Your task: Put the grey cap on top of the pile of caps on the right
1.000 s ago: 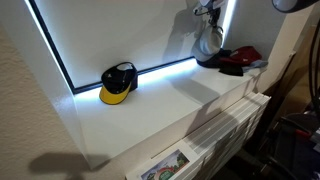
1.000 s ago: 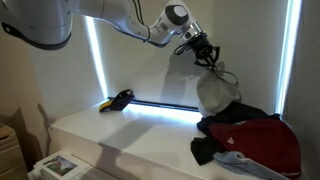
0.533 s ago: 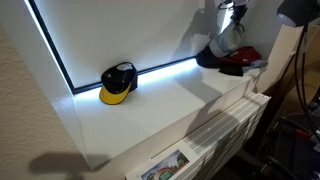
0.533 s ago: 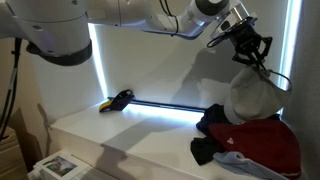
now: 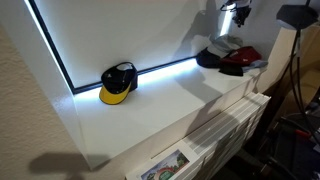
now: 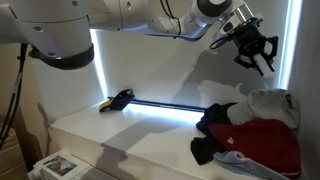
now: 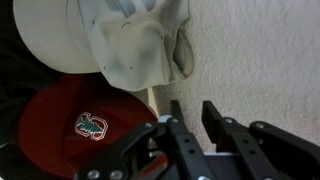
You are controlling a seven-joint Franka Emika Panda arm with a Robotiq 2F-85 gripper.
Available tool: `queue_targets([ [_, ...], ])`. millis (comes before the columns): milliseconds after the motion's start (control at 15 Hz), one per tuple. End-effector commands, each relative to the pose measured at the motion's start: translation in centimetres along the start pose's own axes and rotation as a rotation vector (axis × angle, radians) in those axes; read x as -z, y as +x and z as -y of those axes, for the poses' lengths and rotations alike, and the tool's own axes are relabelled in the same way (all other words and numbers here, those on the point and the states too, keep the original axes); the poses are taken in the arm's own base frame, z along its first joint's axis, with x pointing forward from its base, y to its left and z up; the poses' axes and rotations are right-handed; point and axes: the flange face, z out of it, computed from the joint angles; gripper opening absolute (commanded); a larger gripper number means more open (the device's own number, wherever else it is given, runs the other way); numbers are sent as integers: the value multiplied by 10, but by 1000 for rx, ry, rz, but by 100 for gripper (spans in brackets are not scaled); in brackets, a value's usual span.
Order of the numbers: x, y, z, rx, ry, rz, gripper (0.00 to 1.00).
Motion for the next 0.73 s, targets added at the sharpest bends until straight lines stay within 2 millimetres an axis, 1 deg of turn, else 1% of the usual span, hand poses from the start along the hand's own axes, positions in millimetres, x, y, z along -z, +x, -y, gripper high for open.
queue_targets([
  [0, 2, -4, -25, 107, -148, -4, 60],
  [67, 0, -6, -41, 138, -188, -4, 66],
  [200, -6, -8, -87, 212, -258, 6, 81],
  [267, -8, -6, -107, 254, -289, 16, 88],
  [400, -8, -1, -140, 351, -340, 28, 99],
  [600, -6, 11, -186, 519, -392, 29, 100],
  [667, -12, -6, -176, 453, -322, -2, 100],
])
